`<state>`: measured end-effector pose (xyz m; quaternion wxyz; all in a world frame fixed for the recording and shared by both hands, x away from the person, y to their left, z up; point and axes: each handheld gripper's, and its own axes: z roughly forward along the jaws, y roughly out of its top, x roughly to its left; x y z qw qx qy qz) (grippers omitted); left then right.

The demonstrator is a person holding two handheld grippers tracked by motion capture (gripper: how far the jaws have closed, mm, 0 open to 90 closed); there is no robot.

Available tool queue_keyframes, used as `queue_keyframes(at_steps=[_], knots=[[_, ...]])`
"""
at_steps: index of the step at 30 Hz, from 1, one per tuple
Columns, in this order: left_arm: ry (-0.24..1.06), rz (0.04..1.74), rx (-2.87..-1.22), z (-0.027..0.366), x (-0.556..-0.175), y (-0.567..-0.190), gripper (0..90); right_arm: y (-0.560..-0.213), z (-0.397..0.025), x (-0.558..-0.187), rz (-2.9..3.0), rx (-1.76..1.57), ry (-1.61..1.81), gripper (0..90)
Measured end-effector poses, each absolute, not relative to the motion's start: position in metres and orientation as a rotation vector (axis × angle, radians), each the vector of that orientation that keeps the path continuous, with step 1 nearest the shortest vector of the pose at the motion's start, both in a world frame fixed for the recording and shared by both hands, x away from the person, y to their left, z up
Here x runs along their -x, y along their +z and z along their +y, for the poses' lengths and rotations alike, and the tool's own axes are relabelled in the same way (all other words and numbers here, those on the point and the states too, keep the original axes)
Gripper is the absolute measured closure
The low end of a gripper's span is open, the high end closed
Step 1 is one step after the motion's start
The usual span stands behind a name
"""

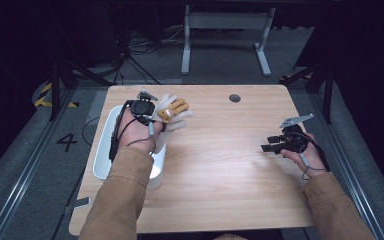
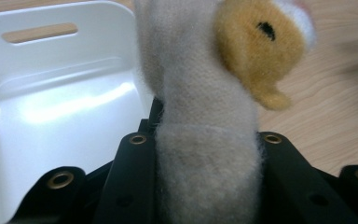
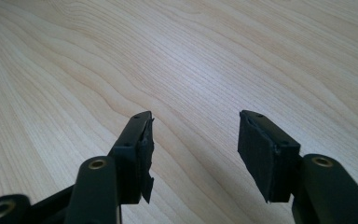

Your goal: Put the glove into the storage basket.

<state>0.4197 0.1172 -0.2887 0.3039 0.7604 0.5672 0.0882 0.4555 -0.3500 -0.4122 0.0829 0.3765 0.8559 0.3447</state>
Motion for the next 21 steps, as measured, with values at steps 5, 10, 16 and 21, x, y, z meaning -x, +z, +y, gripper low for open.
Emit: queue_keyframes(at_steps=[5, 10, 16, 21], knots=[[0.255, 1.564, -2.000, 0.127, -0.424, -0.287, 71.0, -0.414, -0.352, -0.454, 2.556, -1.128, 1.021, 45.9], [0.255, 1.619, -1.971, 0.134, -0.426, -0.286, 71.0, -0.414, -0.353, -0.453, 2.560, -1.128, 1.017, 45.8], [0.235, 1.688, -1.906, 0.143, -0.429, -0.287, 71.0, -0.413, -0.353, -0.452, 2.559, -1.126, 1.025, 45.9], [0.235, 1.716, -1.884, 0.149, -0.430, -0.287, 71.0, -0.413, -0.354, -0.452, 2.558, -1.125, 1.028, 45.8]])
